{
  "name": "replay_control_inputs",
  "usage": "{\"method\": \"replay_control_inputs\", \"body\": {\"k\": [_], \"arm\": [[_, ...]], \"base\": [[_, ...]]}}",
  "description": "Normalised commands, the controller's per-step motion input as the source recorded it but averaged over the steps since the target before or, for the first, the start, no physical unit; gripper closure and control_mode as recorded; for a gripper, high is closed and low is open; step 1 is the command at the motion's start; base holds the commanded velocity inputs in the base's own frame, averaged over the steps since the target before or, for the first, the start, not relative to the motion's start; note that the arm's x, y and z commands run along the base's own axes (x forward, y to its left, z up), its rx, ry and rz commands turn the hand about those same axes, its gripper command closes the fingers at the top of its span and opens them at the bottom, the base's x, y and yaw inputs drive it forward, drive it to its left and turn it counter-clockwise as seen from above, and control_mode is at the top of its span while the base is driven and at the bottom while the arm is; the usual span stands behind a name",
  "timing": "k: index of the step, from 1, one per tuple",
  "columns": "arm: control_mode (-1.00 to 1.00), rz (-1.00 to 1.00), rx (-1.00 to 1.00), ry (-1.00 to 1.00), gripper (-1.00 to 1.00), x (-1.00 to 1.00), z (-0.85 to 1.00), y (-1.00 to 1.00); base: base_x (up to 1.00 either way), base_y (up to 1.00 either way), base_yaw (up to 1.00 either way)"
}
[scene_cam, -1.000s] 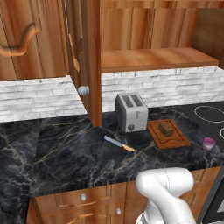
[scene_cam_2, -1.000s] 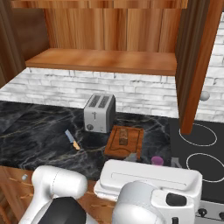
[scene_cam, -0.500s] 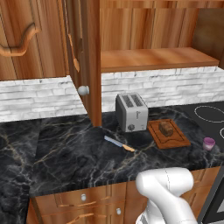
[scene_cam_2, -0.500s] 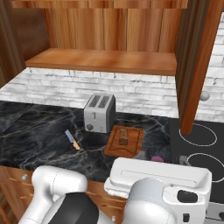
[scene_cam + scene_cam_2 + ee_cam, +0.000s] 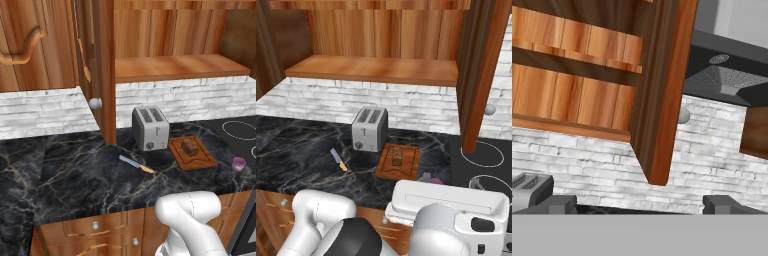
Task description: Pick the bread, place it on the cutting board, pick the jam, place it on the counter, and close the cabinet.
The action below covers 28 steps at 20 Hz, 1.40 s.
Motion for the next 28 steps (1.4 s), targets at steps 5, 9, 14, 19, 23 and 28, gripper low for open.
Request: {"method": "replay_control_inputs", "body": {"k": [5,9,14,19,23,28], "arm": [[-1.0,0.0,0.0,0.0,-1.0,0.03,0.0,-0.11],[-1.0,0.0,0.0,0.0,-1.0,0.03,0.0,-0.09],[-1.0,0.0,0.0,0.0,-1.0,0.13,0.0,-0.05],[-1.0,0.06,0.0,0.0,-1.0,0.14,0.0,-0.03],[-1.0,0.09,0.0,0.0,-1.0,0.07,0.0,-0.05],[-1.0,0.09,0.0,0.0,-1.0,0.1,0.0,-0.08]], "base": [[0.0,0.0,0.0],[0.0,0.0,0.0],[0.0,0.0,0.0],[0.0,0.0,0.0],[0.0,0.0,0.0],[0.0,0.0,0.0]]}}
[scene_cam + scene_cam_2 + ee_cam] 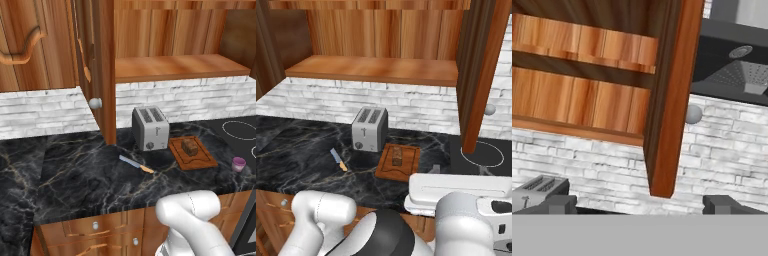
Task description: Pick the bread, place it on the cutting board, pick the jam, place it on the counter, and close the cabinet.
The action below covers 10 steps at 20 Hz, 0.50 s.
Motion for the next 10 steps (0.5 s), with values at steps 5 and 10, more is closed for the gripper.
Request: {"method": "replay_control_inputs", "body": {"k": [5,10], "arm": [[-1.0,0.08,0.0,0.0,-1.0,0.14,0.0,-0.08],[-1.0,0.07,0.0,0.0,-1.0,0.14,0.0,-0.03]], "base": [[0.0,0.0,0.0],[0.0,0.0,0.0]]}}
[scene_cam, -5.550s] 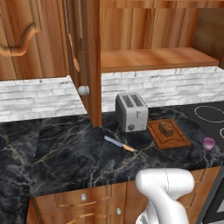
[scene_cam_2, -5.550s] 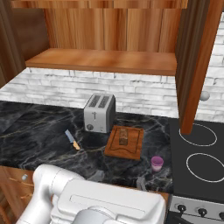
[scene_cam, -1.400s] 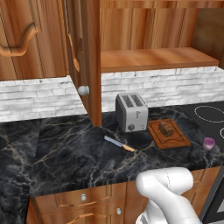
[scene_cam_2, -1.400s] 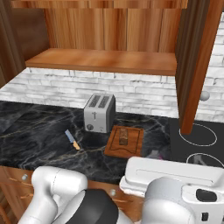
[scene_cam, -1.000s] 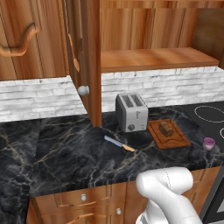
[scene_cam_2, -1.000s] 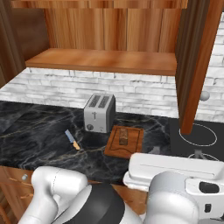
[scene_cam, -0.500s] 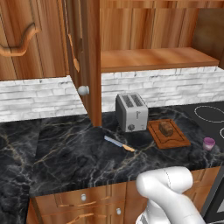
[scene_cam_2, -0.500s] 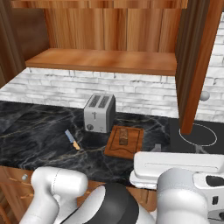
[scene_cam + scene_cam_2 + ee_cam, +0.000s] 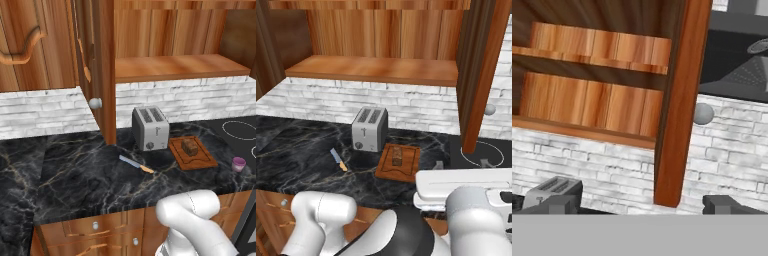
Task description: Pick the bread, place it on the cutting board, pick the jam, place it on the counter, and close the cabinet.
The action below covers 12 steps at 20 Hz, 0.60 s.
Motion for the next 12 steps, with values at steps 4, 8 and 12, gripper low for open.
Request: {"method": "replay_control_inputs", "body": {"k": [4,8,12], "arm": [[-1.0,0.07,0.0,0.0,-1.0,0.13,0.0,-0.04],[-1.0,0.07,0.0,0.0,-1.0,0.09,0.0,-0.07],[-1.0,0.08,0.0,0.0,-1.0,0.01,0.0,-0.11]], "base": [[0.0,0.0,0.0],[0.0,0.0,0.0],[0.0,0.0,0.0]]}}
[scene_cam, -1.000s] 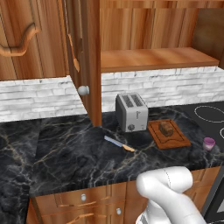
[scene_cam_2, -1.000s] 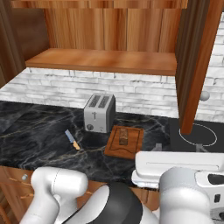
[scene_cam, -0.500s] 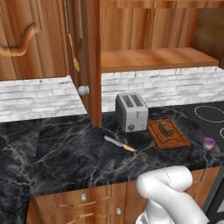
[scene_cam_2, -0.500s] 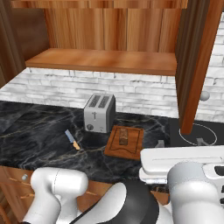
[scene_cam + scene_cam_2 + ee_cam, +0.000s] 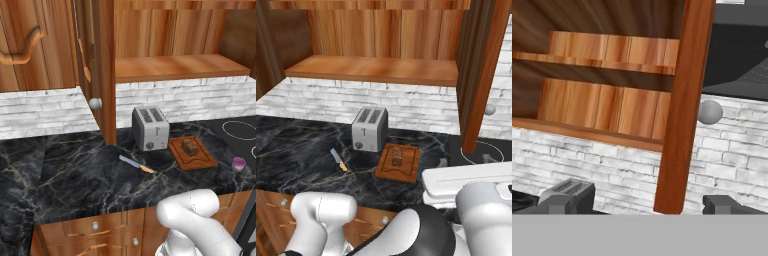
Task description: Pick the bread, place it on the cutting board, pick the jam, place it on the counter, and close the cabinet.
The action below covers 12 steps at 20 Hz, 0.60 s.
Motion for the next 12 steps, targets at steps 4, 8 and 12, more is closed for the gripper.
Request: {"method": "replay_control_inputs", "body": {"k": [4,8,12], "arm": [[-1.0,0.08,0.0,0.0,-1.0,0.01,0.0,-0.08],[-1.0,0.09,0.0,0.0,-1.0,0.0,0.0,-0.06],[-1.0,0.07,0.0,0.0,-1.0,0.03,0.0,-0.01]], "base": [[0.0,0.0,0.0],[0.0,0.0,0.0],[0.0,0.0,0.0]]}}
